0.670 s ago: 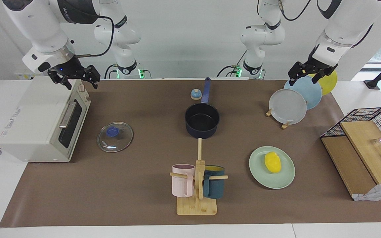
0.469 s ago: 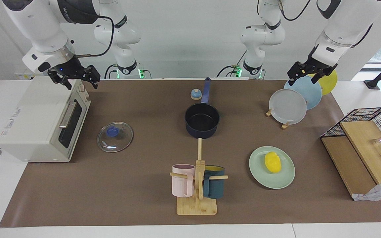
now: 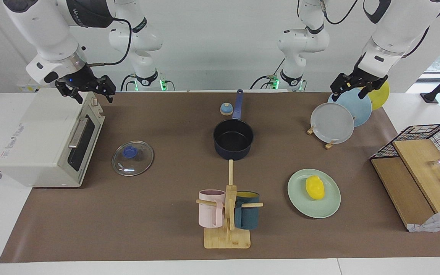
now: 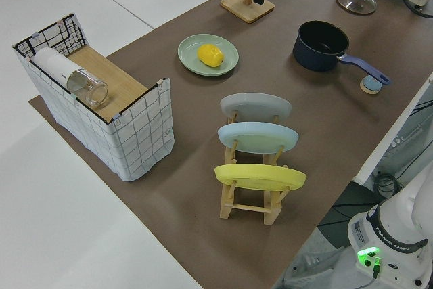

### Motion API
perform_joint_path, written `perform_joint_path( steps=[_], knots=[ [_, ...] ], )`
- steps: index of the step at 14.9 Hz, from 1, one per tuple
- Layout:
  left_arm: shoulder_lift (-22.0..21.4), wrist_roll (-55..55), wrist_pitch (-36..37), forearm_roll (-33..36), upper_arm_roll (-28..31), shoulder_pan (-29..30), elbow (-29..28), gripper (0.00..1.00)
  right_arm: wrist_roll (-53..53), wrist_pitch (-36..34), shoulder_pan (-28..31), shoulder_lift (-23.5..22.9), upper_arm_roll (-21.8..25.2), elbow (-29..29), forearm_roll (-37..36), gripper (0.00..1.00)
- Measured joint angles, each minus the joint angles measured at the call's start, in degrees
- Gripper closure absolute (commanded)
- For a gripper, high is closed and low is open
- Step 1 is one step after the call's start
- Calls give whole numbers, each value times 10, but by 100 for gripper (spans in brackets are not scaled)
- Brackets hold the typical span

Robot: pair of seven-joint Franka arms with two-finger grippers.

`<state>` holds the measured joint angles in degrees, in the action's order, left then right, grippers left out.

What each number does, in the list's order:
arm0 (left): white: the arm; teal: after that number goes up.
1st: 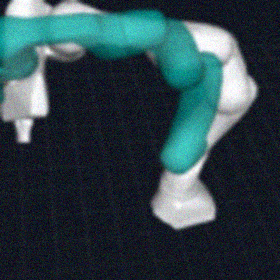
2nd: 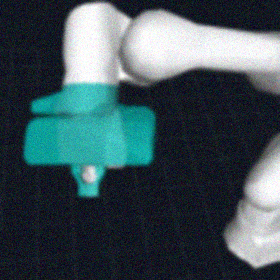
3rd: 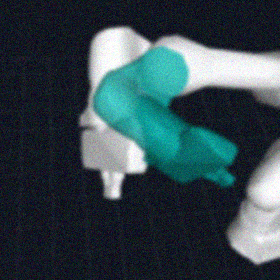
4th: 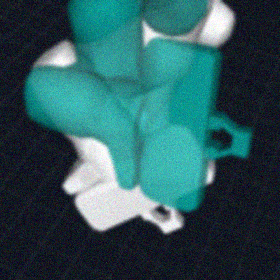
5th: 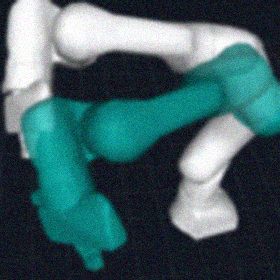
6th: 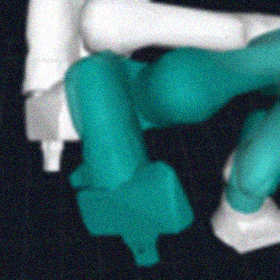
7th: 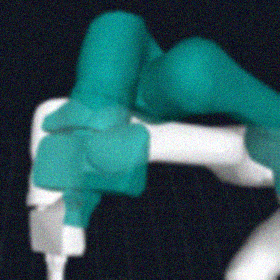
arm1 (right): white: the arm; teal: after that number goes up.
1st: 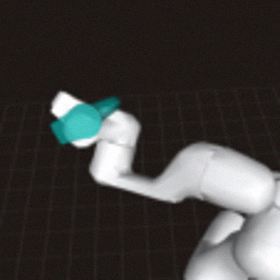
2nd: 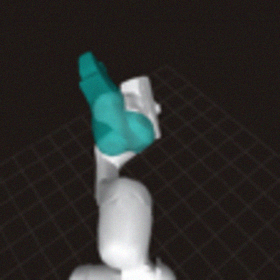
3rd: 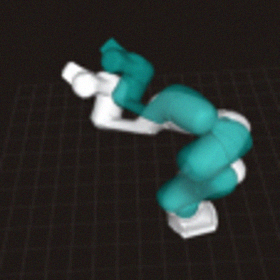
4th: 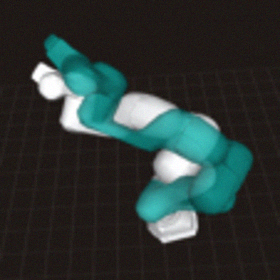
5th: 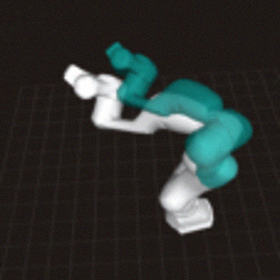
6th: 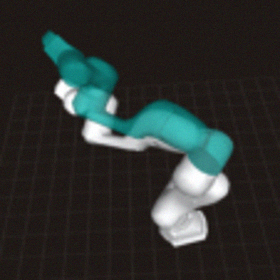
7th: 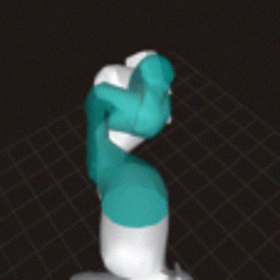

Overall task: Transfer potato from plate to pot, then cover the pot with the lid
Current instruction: 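Reach the left gripper toward the yellow potato on the green plate, then close the left gripper on the yellow potato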

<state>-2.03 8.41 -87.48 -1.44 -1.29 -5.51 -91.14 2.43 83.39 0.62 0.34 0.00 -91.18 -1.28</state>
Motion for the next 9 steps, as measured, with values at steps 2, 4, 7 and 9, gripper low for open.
perform_joint_path(
  steps=[2,4,7,9],
  knots=[
    [8,0,-26,0,0,0,-11,0,0,0,0,0,0,0,0,0],
    [51,0,-60,0,0,0,-10,0,0,0,0,0,0,0,0,0],
    [171,0,-140,-1,-2,-5,18,0,0,0,0,0,0,0,0,0],
    [249,0,-190,-1,-2,-12,40,0,0,0,0,0,0,0,0,0]
  ],
)
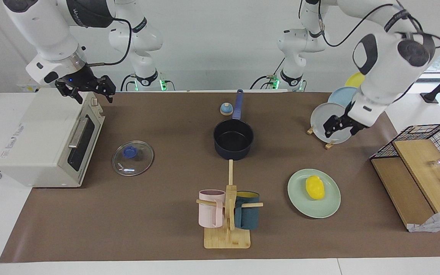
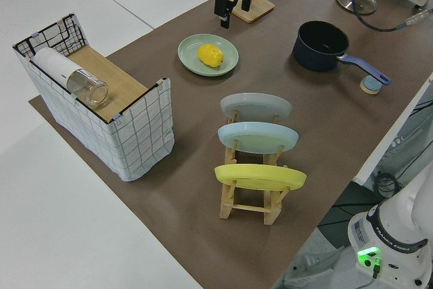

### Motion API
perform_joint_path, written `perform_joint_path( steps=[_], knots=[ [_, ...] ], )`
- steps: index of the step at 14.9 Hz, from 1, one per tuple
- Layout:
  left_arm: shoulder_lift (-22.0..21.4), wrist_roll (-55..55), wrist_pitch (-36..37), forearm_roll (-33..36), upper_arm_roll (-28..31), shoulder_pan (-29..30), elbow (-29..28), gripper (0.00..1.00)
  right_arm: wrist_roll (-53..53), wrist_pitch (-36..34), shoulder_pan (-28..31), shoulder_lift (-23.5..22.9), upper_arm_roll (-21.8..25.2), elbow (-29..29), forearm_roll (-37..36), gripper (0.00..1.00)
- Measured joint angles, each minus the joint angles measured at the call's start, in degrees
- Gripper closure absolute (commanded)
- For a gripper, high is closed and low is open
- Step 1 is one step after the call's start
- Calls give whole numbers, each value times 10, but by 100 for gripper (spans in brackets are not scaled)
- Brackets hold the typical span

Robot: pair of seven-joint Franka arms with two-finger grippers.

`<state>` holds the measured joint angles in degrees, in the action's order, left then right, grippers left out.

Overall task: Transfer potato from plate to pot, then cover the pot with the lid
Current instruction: 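Close the left gripper on the yellow potato, then carry the potato to the pot while the right gripper reaches the lid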

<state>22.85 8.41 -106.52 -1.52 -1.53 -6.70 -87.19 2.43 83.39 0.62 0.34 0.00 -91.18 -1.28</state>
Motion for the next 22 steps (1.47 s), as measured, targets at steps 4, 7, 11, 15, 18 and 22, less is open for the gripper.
perform_joint_path(
  steps=[4,7,11,15,18,22],
  knots=[
    [102,0,-47,0,0,-17,52,0,0,0,0,0,0,0,0,0],
    [119,-3,-81,4,0,-18,63,0,0,0,0,0,0,0,0,0],
    [120,-21,-91,8,0,-19,55,0,0,0,0,0,0,0,0,0],
    [120,-30,-107,9,0,-19,40,38,0,0,0,0,0,0,0,0],
    [120,-30,-107,9,0,-20,34,100,0,0,0,0,0,0,0,0],
    [113,-25,-43,2,0,-20,63,100,0,0,0,0,0,0,0,0]
  ],
)
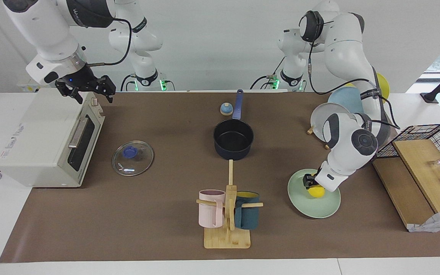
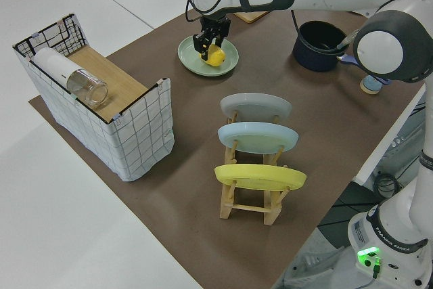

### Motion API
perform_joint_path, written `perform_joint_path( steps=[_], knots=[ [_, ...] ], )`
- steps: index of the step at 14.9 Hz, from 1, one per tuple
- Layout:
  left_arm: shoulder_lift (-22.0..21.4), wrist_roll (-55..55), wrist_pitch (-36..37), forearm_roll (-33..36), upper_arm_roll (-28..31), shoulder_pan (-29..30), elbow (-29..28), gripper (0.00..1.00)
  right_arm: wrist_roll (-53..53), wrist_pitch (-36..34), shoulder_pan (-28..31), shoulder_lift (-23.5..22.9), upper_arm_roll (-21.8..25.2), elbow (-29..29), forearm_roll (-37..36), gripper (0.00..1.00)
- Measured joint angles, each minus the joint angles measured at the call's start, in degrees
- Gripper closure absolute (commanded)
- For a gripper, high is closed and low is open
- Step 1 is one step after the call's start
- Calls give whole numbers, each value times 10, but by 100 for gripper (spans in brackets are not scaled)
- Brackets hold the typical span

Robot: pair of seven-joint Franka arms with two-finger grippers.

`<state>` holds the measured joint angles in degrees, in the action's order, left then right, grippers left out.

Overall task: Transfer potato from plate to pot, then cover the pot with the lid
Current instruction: 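Carry the potato to the pot while the right gripper reaches the lid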

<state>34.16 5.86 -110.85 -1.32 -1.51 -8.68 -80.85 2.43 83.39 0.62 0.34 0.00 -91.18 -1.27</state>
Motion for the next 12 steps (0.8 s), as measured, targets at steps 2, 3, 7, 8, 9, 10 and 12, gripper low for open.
perform_joint_path(
  steps=[2,3,7,8,9,10,12],
  knots=[
    [-28,24,47,-32,0,0,31,100,0,0,0,0,0,0,0,0],
    [-58,49,69,-43,-1,-2,34,100,0,0,0,0,0,0,0,0],
    [-197,203,122,-53,-7,-81,-34,100,0,0,0,0,0,0,0,0],
    [-221,243,112,-53,-8,-119,-69,100,0,0,0,0,0,0,0,0],
    [-237,273,87,-53,-8,-152,-103,100,0,0,0,0,0,0,0,0],
    [-249,294,52,-53,-9,-181,-140,100,0,4,0,0,0,0,0,0],
    [-264,311,-19,-53,-9,-221,-213,100,0,31,-1,0,-1,-7,0,0]
  ],
)
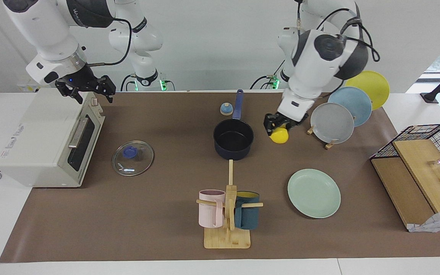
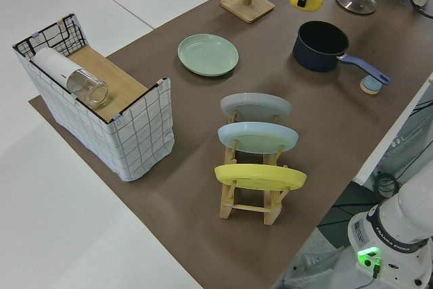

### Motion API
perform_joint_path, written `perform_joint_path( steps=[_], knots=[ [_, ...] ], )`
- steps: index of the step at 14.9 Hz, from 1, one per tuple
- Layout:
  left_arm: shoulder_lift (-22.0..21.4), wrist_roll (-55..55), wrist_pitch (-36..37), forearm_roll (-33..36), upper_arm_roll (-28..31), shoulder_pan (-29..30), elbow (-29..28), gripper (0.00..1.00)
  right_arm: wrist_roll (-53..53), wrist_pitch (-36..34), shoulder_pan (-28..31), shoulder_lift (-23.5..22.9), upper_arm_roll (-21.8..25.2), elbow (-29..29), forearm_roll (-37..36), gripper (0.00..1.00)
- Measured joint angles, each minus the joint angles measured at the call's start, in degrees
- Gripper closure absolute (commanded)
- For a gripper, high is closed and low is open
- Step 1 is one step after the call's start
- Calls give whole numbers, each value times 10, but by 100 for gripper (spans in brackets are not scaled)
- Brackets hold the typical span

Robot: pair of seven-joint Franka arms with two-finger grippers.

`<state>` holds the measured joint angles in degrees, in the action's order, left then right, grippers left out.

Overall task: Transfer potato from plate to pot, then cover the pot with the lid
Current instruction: 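Carry the potato to the pot while the right gripper reaches the lid, then release the potato into the pot while the right gripper grasps the lid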

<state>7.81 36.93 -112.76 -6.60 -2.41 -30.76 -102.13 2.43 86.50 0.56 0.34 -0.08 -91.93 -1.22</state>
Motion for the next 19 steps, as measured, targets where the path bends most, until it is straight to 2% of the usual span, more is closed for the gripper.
perform_joint_path(
  steps=[3,6,11,15,19],
  knots=[
    [-2,6,-90,0,1,-35,-82,100,0,88,-2,0,-2,-53,0,0],
    [1,8,-141,0,2,-49,-124,100,2,169,-2,-12,-2,-130,10,0],
    [13,9,-176,0,3,-68,-150,100,22,335,-12,-41,-3,-251,15,0],
    [28,17,-198,0,4,-85,-162,100,32,433,-22,-42,-3,-328,15,0],
    [43,20,-208,1,4,-91,-163,100,66,454,-19,-39,-1,-351,16,0]
  ],
)
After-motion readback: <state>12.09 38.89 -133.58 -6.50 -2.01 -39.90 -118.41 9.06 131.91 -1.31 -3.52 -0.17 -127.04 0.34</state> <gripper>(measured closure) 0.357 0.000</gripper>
